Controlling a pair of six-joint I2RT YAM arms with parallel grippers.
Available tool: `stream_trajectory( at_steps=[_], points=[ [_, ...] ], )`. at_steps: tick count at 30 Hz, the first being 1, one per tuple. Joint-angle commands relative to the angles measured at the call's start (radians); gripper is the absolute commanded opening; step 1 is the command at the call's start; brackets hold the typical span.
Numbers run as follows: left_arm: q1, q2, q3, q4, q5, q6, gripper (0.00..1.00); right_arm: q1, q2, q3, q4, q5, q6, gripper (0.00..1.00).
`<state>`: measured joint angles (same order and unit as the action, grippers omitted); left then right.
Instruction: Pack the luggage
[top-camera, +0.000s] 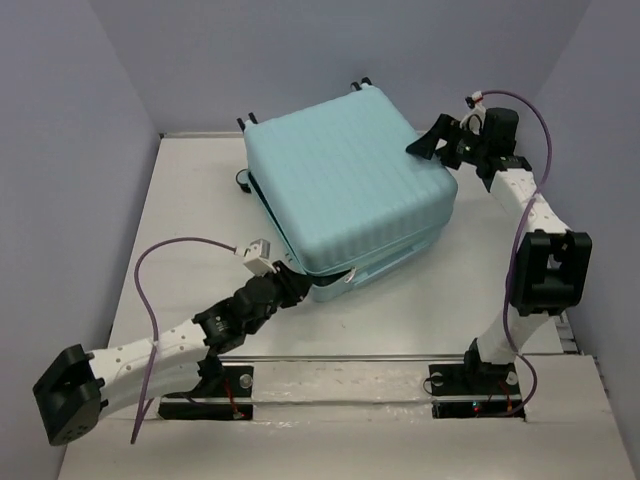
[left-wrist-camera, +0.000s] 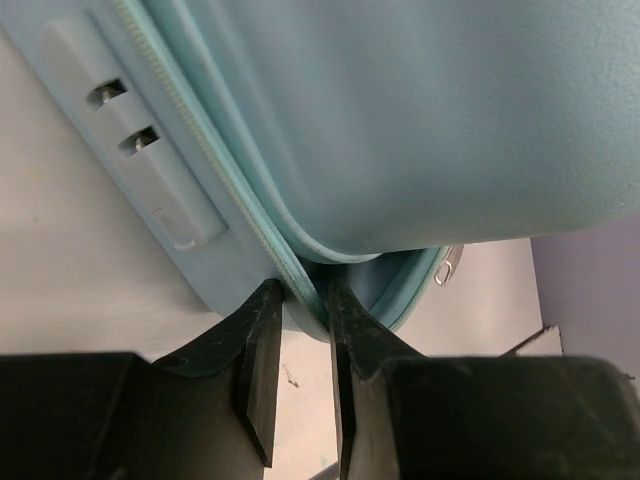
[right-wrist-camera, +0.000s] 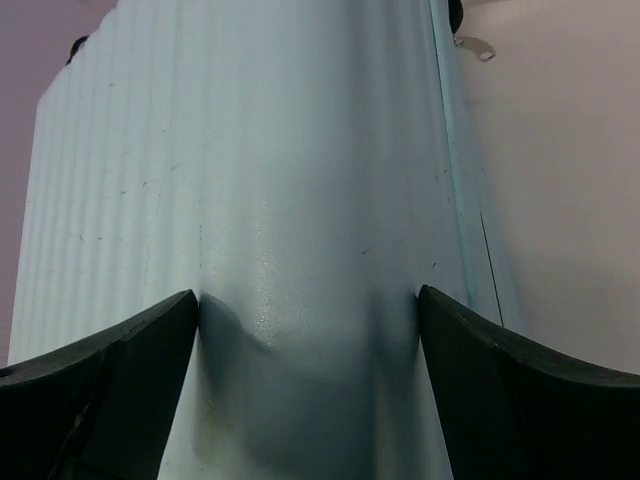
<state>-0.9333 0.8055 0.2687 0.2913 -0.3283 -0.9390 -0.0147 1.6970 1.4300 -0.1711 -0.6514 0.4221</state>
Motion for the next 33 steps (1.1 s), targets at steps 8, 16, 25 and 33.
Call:
stream_trajectory(
  at_steps=[8, 16, 25, 33],
  points=[
    [-0.268, 0.094, 0.357, -0.198, -0.2, 0.126, 0.54, 0.096, 0.25, 0.325, -0.119, -0.292, 0.011, 0.93],
    [-0.22, -0.094, 0.773, -0.36, -0.388, 0.431, 0.99, 0.087, 0.291, 0.438, -0.137, -0.3, -0.057, 0.95],
    [0.606, 0.184, 0.988, -0.393, 0.208, 0.373, 0.99, 0.087, 0.216, 0.446, -0.154, -0.237, -0.131, 1.0],
    [1.011, 0.564, 0.939, -0.105, 0.733, 0.123, 0.99, 0.087, 0.003, 0.382, -0.154, -0.002, -0.186, 1.0]
  ],
)
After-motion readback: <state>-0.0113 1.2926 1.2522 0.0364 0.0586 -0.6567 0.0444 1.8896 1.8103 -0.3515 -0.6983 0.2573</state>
